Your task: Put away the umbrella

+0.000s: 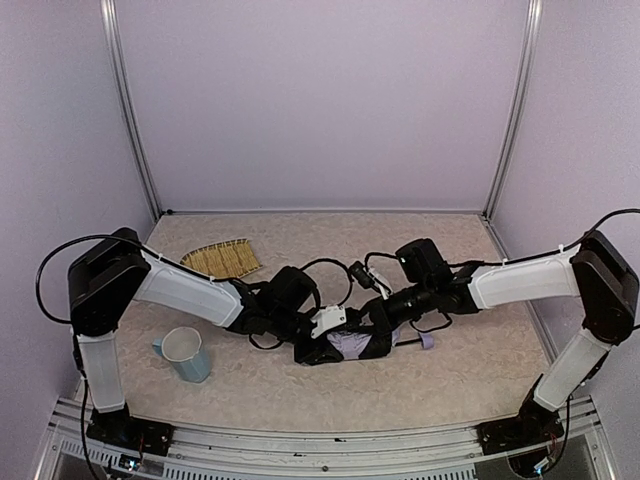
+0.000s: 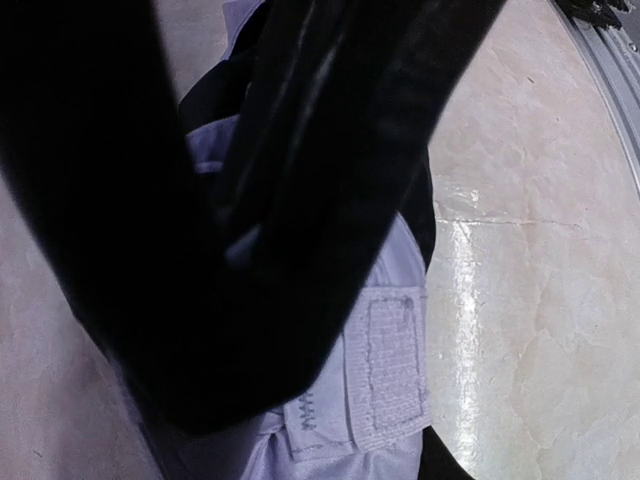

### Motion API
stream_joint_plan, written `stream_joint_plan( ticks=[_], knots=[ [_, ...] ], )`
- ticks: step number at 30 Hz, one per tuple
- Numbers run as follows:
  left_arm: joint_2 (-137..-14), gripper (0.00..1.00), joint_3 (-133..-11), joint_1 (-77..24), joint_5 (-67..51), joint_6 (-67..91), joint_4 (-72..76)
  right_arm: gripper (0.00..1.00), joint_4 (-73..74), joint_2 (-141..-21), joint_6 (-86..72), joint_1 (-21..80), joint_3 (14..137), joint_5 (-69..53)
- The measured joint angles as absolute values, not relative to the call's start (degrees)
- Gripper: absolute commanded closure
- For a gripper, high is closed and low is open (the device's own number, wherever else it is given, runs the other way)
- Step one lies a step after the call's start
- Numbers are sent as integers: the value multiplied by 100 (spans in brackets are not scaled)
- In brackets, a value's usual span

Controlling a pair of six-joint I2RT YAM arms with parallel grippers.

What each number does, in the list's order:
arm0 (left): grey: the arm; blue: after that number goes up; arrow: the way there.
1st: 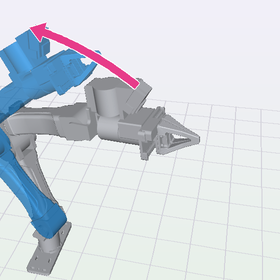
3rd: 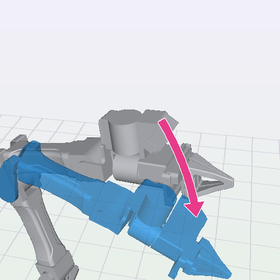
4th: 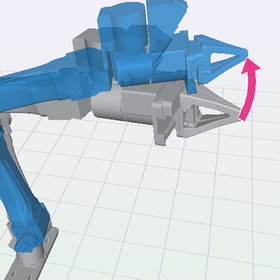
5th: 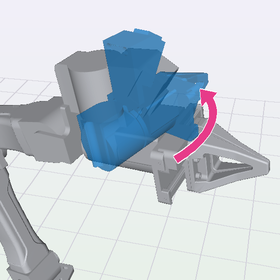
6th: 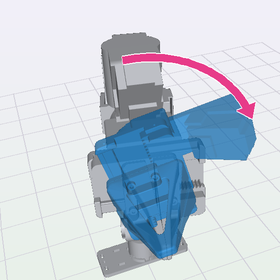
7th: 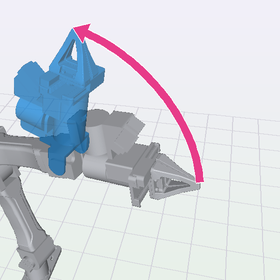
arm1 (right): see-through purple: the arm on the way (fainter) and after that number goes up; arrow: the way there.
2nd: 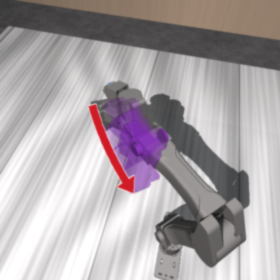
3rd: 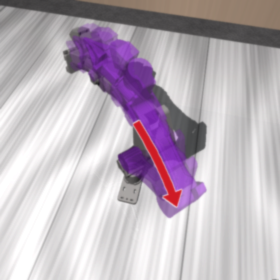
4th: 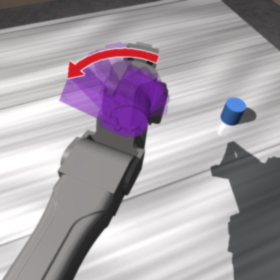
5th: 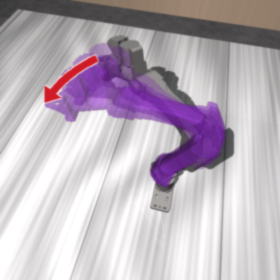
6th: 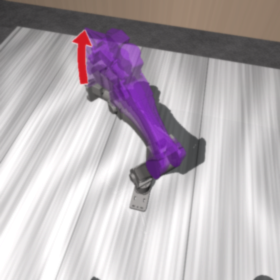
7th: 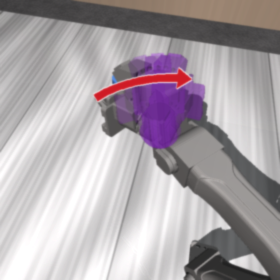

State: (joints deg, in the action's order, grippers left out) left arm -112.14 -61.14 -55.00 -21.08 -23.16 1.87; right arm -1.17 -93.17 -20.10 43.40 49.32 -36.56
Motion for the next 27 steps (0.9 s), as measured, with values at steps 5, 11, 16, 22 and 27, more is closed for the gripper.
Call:
stream_joint_plan(
  ticks=[5,11,16,22,27],
  knots=[
    [-11253,100,-6117,-5395,-2359,-2244,237,100,-200,-9317,-2012,4456,4921,-3315],
    [-11358,100,-6217,-5310,-2471,-2005,198,100,-220,-9319,-1787,4751,4737,-2679],
    [-11406,100,-6287,-5317,-2438,-1925,117,100,-561,-9317,-1669,5092,4536,-2143],
    [-11406,100,-6307,-5325,-2388,-1957,43,100,-674,-9303,-1704,5271,4501,-1741],
    [-11384,100,-6307,-5393,-2220,-2003,21,88,-904,-9192,-1691,5356,4250,-1579]
  ],
)
